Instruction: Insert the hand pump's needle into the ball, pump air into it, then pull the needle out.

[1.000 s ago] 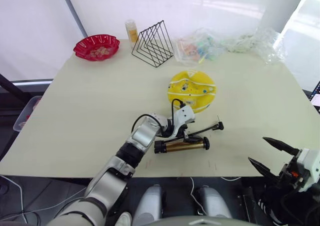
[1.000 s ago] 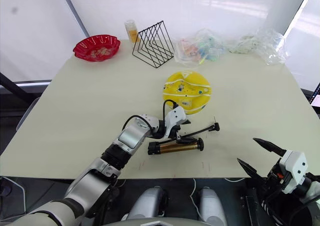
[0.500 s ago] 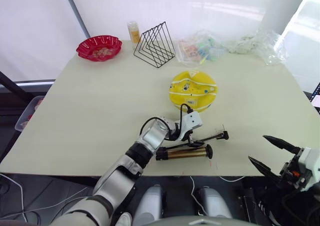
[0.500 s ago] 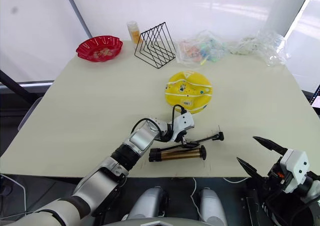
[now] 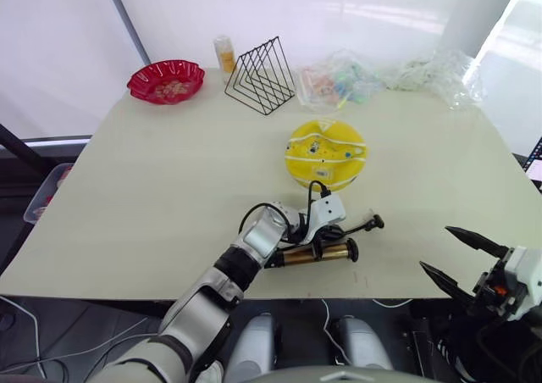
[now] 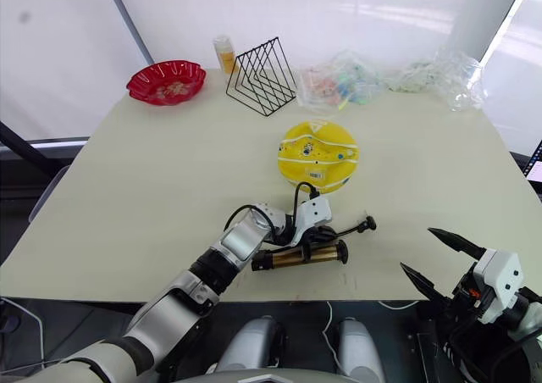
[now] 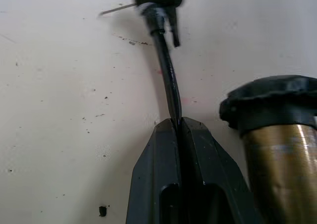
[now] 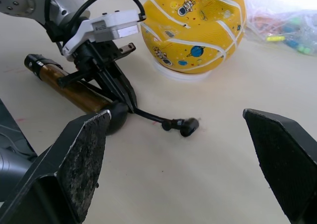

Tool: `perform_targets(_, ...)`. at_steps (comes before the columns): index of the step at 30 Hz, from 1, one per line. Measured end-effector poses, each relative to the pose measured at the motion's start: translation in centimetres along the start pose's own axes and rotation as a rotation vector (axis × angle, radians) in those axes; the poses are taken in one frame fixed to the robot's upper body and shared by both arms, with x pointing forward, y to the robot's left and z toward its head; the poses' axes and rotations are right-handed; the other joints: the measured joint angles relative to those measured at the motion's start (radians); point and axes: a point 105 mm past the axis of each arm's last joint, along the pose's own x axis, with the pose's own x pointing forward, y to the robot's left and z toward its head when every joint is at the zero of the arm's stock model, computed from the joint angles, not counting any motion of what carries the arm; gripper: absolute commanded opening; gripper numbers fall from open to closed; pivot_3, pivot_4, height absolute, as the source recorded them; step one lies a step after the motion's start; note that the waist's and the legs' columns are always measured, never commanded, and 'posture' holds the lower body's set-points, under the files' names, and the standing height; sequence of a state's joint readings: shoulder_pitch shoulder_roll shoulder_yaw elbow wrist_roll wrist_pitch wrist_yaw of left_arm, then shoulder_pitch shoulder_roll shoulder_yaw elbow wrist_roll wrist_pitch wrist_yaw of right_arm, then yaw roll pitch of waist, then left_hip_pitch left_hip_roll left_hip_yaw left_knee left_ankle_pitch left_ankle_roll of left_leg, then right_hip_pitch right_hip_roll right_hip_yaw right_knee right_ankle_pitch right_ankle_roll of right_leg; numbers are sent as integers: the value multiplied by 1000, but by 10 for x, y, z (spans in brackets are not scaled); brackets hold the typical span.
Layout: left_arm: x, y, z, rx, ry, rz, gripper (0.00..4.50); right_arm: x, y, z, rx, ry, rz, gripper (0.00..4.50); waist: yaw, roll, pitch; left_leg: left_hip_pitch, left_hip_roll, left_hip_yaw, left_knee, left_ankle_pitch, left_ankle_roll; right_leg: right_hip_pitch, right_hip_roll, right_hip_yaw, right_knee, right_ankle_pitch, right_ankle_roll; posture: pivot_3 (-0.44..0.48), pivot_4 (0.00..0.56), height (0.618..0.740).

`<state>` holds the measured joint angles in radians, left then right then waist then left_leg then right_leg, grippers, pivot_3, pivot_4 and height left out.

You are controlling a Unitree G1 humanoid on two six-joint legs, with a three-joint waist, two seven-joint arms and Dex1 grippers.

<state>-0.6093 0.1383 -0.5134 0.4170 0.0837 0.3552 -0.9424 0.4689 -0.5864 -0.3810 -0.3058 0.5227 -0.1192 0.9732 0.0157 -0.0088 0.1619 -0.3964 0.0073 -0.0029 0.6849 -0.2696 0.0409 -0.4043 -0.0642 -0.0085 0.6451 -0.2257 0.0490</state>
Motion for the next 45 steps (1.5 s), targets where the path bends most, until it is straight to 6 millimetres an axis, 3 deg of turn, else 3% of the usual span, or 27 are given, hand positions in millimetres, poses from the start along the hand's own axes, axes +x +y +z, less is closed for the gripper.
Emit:
perform_targets(6, -1, -16, 6, -1, -112, -45, 62, 12, -6, 11, 114, -52, -104, 4500, 1, 0, 0, -1, 1, 0, 0, 0, 0, -1, -1, 0, 0, 0, 0, 0, 150, 737)
perform_targets(13, -12, -10, 22, 45, -227, 22, 62, 29, -9, 16, 354, -91, -225, 4500, 0, 1, 0, -1, 1, 0, 0, 0, 0, -1, -1, 0, 0, 0, 0, 0, 150, 737)
perform_targets(19, -16, -6, 34, 121, -309, 97, 62, 55, 1, 16, 575, -73, -277, 4500, 0, 1, 0, -2, 1, 0, 0, 0, 0, -1, -1, 0, 0, 0, 0, 0, 150, 737)
perform_targets(23, -18, -3, 40, 153, -343, 135, 62, 63, -2, 10, 683, -25, -335, 4500, 1, 1, 0, -2, 0, 0, 0, 0, 0, -1, -2, 0, 0, 0, 0, 0, 150, 737)
perform_targets(27, -18, -3, 45, 164, -370, 152, 62, 76, -7, 18, 801, -78, -383, 4500, -2, 1, 0, -3, 0, 0, 0, 0, 0, -2, -1, 0, 0, 2, 4, 0, 150, 737)
perform_targets(41, -19, -4, 46, 184, -376, 149, 62, 86, -11, 22, 908, -83, -394, 4500, -2, 1, 0, -3, 0, 0, 0, 0, 0, -3, 0, 0, 0, 2, 4, 0, 150, 737)
perform_targets(44, -19, -4, 46, 184, -376, 149, 0, 86, -11, 22, 907, -82, -393, 3707, -2, 1, 0, -3, 0, 0, 0, 0, 0, -3, 0, 0, 0, 2, 4, 0, 150, 737)
perform_targets(45, -19, -4, 46, 185, -377, 149, 0, 85, -12, 22, 906, -81, -392, 3262, -2, 1, 0, -3, 0, 0, 0, 0, 0, -3, 0, 0, 0, 2, 4, 0, 150, 737)
